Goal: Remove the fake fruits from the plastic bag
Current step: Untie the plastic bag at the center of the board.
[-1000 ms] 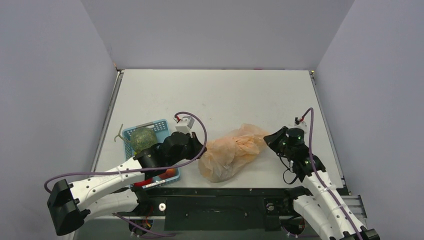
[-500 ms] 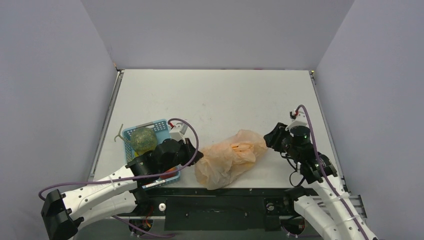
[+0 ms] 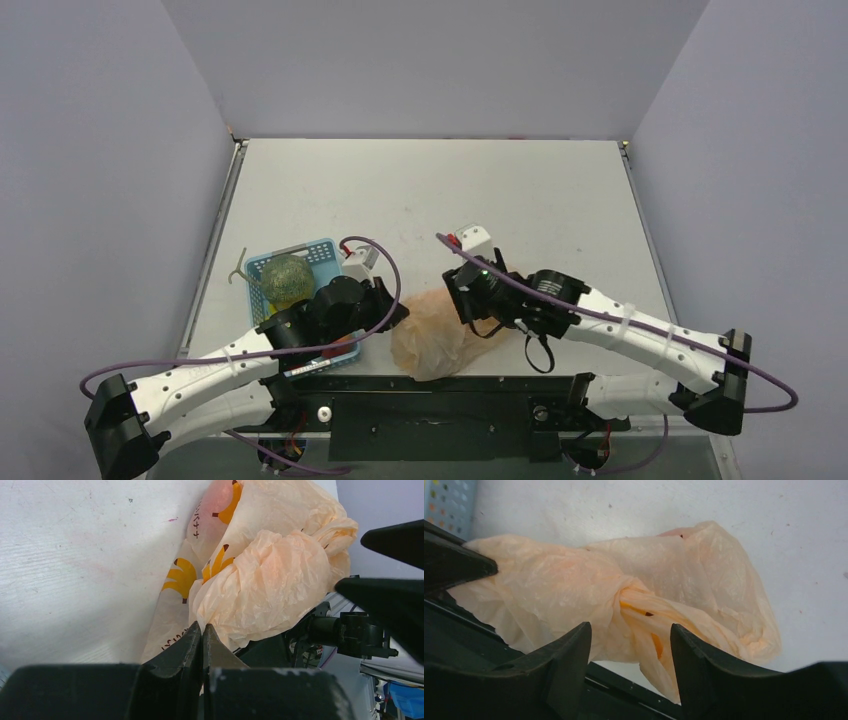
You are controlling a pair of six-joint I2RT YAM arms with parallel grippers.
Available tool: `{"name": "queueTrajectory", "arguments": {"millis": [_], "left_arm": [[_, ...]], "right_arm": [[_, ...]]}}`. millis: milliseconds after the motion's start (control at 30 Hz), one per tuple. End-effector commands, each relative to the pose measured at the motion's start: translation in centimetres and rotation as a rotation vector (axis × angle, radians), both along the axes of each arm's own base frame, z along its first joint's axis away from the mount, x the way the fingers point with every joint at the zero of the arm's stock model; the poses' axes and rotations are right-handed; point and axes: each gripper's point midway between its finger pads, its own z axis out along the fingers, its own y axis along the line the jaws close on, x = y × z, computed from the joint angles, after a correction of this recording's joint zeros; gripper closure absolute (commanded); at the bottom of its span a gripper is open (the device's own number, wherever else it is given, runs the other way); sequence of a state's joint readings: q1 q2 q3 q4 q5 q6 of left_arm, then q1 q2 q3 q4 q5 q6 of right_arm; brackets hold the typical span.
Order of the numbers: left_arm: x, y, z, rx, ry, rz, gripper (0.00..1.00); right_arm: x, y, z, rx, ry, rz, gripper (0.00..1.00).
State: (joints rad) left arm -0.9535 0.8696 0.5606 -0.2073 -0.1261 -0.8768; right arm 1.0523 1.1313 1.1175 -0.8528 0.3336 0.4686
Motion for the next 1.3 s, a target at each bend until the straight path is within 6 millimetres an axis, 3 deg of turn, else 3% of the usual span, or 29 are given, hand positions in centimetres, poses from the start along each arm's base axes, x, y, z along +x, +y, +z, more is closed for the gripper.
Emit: {"name": "queueTrajectory", "arguments": {"millis": [0,167,367,667,833,1033,1267], "left_arm": [[0.5,-0.3,1.9,-0.046,-0.027,0.01,1.0],[0.5,-0.5,1.9,-0.053,-0.025,0.0,1.0],[0.3,-0.5,1.8,-0.058,-0.023,-0.004,1.0],[0.2,-0.5,1.9,-0.058,-0.017,-0.009,1.0],[0.2,-0.4,1.9,-0.06,-0.015,-0.002,1.0],[0.2,-0.5,1.8,-0.066,-0.006,0.004,1.0],[0.2,-0.6,1.5,-0.064,0.002,0.001,1.0]], "right_arm": [[-0.6,-2.3,0.8,-0.23,-0.111,-0.073,0.42],[-0.4,-2.6,0.2,-0.329,-0.152,-0.069,0.4],[1.0,-3.0,1.1,-0.395,-0.209,-0.056,0.39],[0.3,-0.1,-0.8,-0.394,-0.147,0.239,0.42],[1.3,0.0,-1.9,-0.476,-0.152,0.283,0.43],[1.8,0.5,-3.9,-0.564,-0.132,0.33,0.5],[1.8,1.6,-4.7,-0.538,-0.117,0.34,0.68]]}}
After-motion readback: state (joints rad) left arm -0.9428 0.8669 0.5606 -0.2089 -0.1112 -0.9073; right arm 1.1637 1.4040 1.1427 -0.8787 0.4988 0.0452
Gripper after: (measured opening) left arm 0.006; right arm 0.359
